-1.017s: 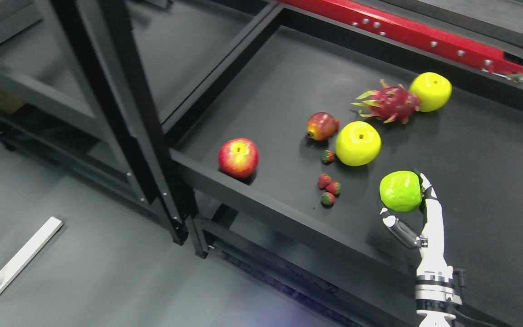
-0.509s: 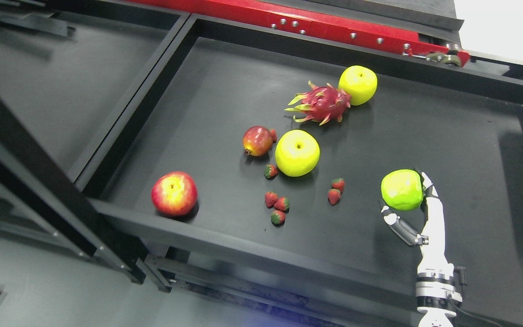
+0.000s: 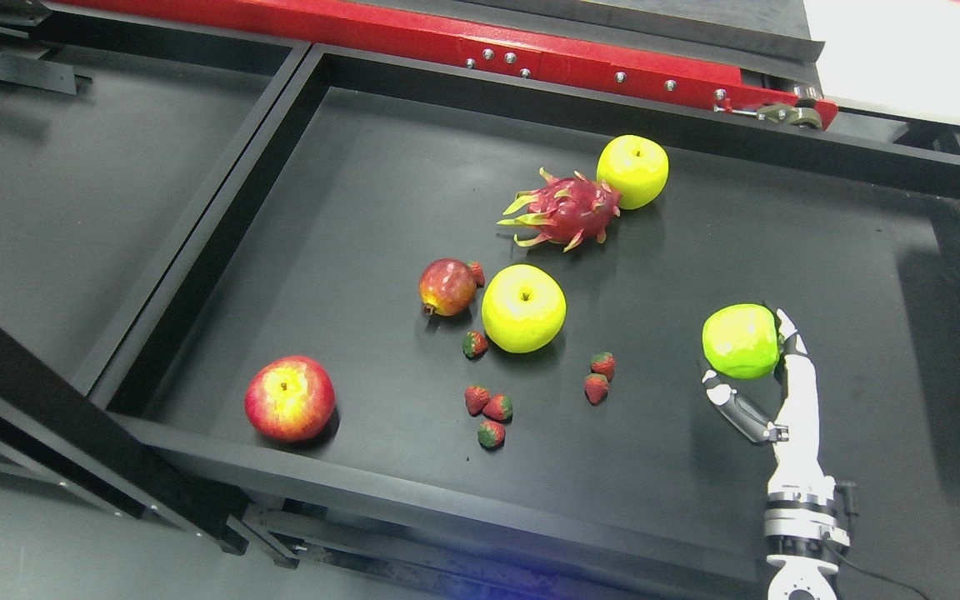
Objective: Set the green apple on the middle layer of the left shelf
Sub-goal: 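Move the right hand with the apple over the shelf layer, then lower the apple onto the shelf and open the right hand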
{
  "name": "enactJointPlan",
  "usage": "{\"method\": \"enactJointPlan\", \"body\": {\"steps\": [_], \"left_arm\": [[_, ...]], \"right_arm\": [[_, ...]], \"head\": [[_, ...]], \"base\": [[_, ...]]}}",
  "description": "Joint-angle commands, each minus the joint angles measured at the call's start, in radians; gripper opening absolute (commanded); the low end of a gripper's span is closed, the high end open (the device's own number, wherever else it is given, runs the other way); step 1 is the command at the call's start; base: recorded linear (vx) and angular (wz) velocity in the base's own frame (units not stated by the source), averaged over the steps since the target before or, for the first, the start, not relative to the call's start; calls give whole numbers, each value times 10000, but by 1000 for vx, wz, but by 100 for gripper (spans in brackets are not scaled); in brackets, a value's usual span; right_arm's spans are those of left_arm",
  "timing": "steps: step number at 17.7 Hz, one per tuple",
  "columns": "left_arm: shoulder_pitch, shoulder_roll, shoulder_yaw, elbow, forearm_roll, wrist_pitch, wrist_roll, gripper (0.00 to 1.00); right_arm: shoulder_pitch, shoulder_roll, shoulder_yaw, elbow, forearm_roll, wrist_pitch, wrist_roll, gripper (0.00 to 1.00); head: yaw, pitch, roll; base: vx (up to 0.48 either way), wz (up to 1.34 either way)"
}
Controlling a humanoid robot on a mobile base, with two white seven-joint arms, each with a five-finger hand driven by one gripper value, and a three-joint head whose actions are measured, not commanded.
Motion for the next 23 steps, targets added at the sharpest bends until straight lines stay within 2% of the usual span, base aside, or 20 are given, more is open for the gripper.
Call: {"method": "enactJointPlan", "body": {"steps": [1,14,16,17,18,20,21,22,23], "left_arm": [[1,175,0,-1,0,-3,5,100],[1,175,0,-1,0,-3,5,100],[1,175,0,-1,0,-3,5,100],[1,175,0,-1,0,-3,5,100],[1,175,0,-1,0,-3,5,100],[1,175,0,-1,0,-3,5,100],[1,175,0,-1,0,-3,5,100],[1,175,0,-1,0,-3,5,100],[1,175,0,-1,0,-3,5,100]], "right_arm": [[-25,-175,-12,-6,0,8,0,0],[-25,-175,4,9,0,84,0,0],[-55,-175,4,40,0,465,122,1],[-101,-175,19,85,0,893,199,7],[-147,-175,34,116,-15,1383,291,23],[-193,-175,50,147,-16,1664,582,45],[-300,-175,65,193,-16,1664,750,83],[-392,-175,65,254,-16,1664,889,100],[-484,-175,80,330,-16,1695,1027,100]], "head": [[0,0,0],[0,-2,0],[0,-2,0],[0,-1,0],[0,-1,0],[0,-2,0],[0,-1,0],[0,-1,0],[0,-1,0]], "base": [[45,-10],[10,-3],[0,0],[0,0],[0,0],[0,0],[0,0],[0,0],[0,0]]}}
